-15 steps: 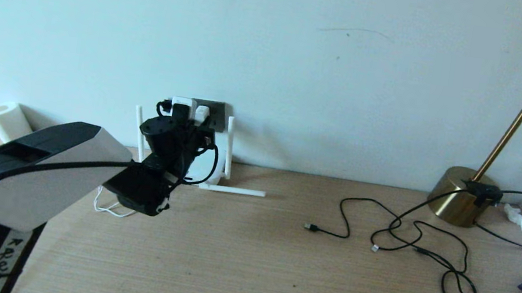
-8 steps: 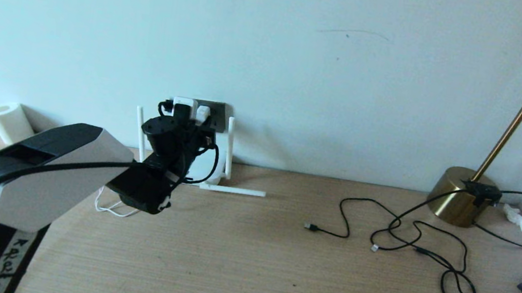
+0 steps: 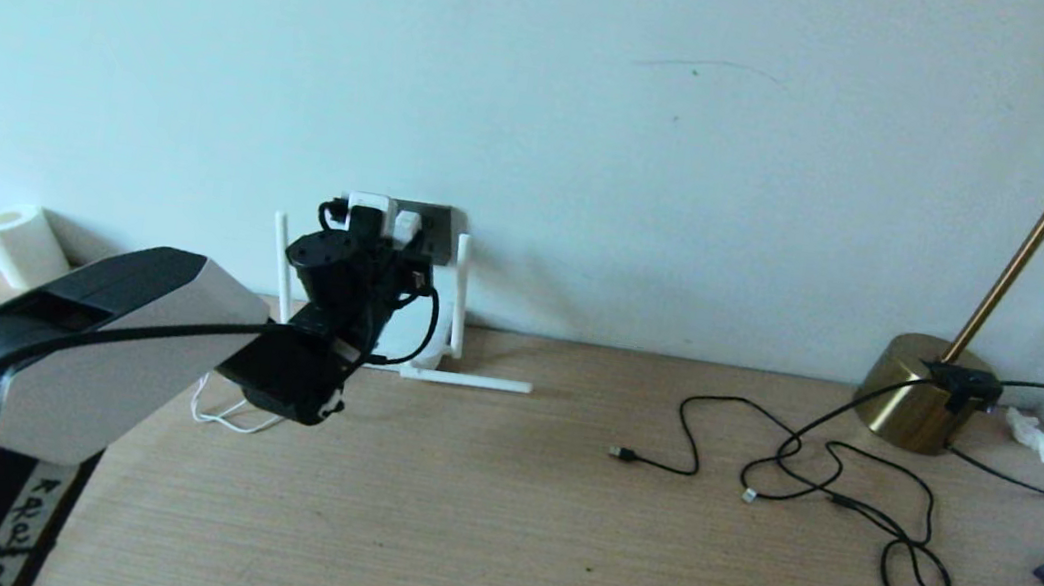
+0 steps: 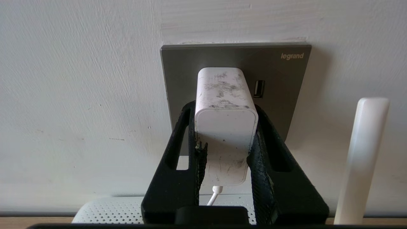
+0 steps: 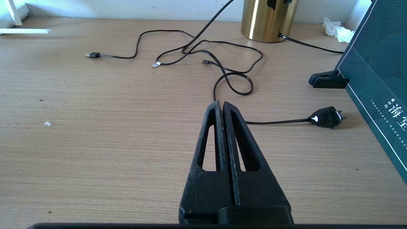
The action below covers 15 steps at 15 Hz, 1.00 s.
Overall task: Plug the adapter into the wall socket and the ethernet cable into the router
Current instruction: Plug plug into socket
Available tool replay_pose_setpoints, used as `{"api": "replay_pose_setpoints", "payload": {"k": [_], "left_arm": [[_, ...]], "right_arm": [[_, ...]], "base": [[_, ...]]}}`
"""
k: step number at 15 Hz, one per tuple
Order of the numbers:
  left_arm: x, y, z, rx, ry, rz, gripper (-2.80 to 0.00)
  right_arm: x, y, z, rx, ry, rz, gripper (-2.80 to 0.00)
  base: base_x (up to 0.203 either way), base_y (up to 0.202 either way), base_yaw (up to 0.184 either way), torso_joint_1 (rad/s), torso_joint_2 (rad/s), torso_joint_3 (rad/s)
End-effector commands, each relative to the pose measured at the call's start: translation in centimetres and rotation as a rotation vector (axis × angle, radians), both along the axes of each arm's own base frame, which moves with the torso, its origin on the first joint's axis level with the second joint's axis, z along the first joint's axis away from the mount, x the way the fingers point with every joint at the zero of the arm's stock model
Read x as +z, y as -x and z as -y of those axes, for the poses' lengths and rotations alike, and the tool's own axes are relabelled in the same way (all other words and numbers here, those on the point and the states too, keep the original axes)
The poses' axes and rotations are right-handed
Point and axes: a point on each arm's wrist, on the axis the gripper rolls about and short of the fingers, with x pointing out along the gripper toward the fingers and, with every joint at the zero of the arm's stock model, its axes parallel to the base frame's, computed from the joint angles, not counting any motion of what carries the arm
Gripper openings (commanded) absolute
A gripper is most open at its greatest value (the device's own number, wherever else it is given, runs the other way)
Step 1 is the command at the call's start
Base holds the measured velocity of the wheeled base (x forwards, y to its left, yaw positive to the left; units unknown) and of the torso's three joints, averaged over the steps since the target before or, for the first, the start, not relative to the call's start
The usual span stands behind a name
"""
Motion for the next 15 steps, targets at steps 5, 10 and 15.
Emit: {"api": "replay_pose_setpoints", "payload": {"k": [5,10,15], "left_arm": [[0.2,-0.3,0.1,-0.005,0.036,0.004,-2.8],[0.0,-1.2,0.2,-0.001,0.049,0.025,-2.8],[-0.2,-1.1,0.1,0.001,0.047,0.018,-2.8]], "right_arm": [[0.0,0.0,0.0,0.0,0.0,-0.001,-2.8],[0.0,0.0,0.0,0.0,0.0,-0.001,-2.8],[0.0,0.0,0.0,0.0,0.0,-0.001,-2.8]], "base": [[0.0,0.0,0.0,0.0,0.0,0.0],[0.0,0.0,0.0,0.0,0.0,0.0],[0.0,0.0,0.0,0.0,0.0,0.0]]}}
